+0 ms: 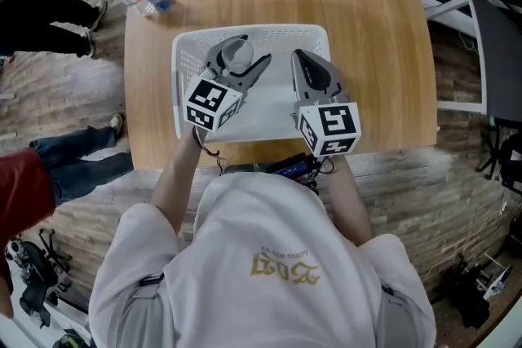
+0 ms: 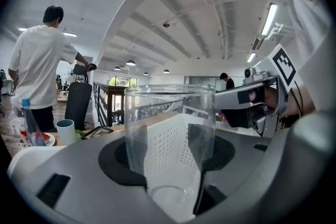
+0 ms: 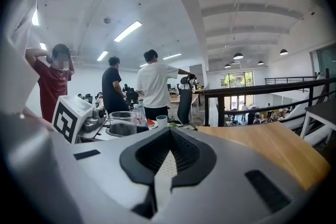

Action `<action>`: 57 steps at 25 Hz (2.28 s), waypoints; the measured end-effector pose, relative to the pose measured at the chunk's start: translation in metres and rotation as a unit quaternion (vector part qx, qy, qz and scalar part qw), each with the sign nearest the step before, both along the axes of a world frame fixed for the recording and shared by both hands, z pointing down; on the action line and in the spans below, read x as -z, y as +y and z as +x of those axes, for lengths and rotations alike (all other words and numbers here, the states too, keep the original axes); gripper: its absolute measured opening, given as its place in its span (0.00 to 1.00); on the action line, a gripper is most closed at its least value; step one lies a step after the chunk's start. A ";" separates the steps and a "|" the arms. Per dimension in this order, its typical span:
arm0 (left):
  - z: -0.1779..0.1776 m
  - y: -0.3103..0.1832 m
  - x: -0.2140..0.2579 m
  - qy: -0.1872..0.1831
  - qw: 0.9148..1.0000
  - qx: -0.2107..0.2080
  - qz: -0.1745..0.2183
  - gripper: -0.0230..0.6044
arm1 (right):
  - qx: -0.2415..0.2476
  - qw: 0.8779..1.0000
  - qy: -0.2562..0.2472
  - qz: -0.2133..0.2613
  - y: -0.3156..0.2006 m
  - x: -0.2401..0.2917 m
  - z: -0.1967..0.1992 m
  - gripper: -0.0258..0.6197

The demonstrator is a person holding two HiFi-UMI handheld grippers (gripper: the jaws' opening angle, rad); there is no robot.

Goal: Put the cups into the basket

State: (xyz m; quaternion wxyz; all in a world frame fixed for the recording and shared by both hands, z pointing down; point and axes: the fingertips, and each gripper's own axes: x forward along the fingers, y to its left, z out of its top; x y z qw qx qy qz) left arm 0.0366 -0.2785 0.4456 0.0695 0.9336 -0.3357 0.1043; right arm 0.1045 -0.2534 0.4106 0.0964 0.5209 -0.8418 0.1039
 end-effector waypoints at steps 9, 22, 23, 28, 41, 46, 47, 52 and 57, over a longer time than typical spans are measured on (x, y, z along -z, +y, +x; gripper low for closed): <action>0.012 -0.006 -0.020 -0.019 0.999 -0.029 -0.010 0.46 | 0.015 1.000 0.001 -0.016 -0.014 -0.013 -0.011 0.05; 0.024 -0.007 -0.070 -0.072 0.994 -0.065 -0.046 0.46 | 0.026 0.999 0.000 -0.048 -0.028 -0.043 -0.024 0.05; 0.024 -0.007 -0.076 -0.076 0.993 -0.067 -0.052 0.46 | 0.028 0.998 0.002 -0.050 -0.029 -0.046 -0.026 0.05; 0.024 -0.006 -0.092 -0.083 0.991 -0.075 -0.070 0.46 | 0.032 0.998 0.008 -0.054 -0.035 -0.053 -0.030 0.05; 0.028 -0.012 -0.141 -0.091 0.986 -0.049 -0.132 0.46 | 0.073 0.993 0.025 -0.084 -0.037 -0.076 -0.046 0.05; 0.027 -0.016 -0.158 -0.105 0.984 -0.046 -0.134 0.46 | 0.101 0.988 0.036 -0.107 -0.033 -0.092 -0.052 0.05; 0.027 -0.016 -0.161 -0.108 0.984 -0.045 -0.136 0.46 | 0.110 0.987 0.039 -0.112 -0.031 -0.095 -0.054 0.05; 0.030 -0.012 -0.172 -0.126 0.982 -0.050 -0.134 0.46 | 0.166 0.972 0.062 -0.152 -0.020 -0.114 -0.072 0.06; 0.032 -0.014 -0.174 -0.139 0.983 -0.050 -0.111 0.46 | 0.188 0.965 0.077 -0.168 -0.014 -0.125 -0.081 0.06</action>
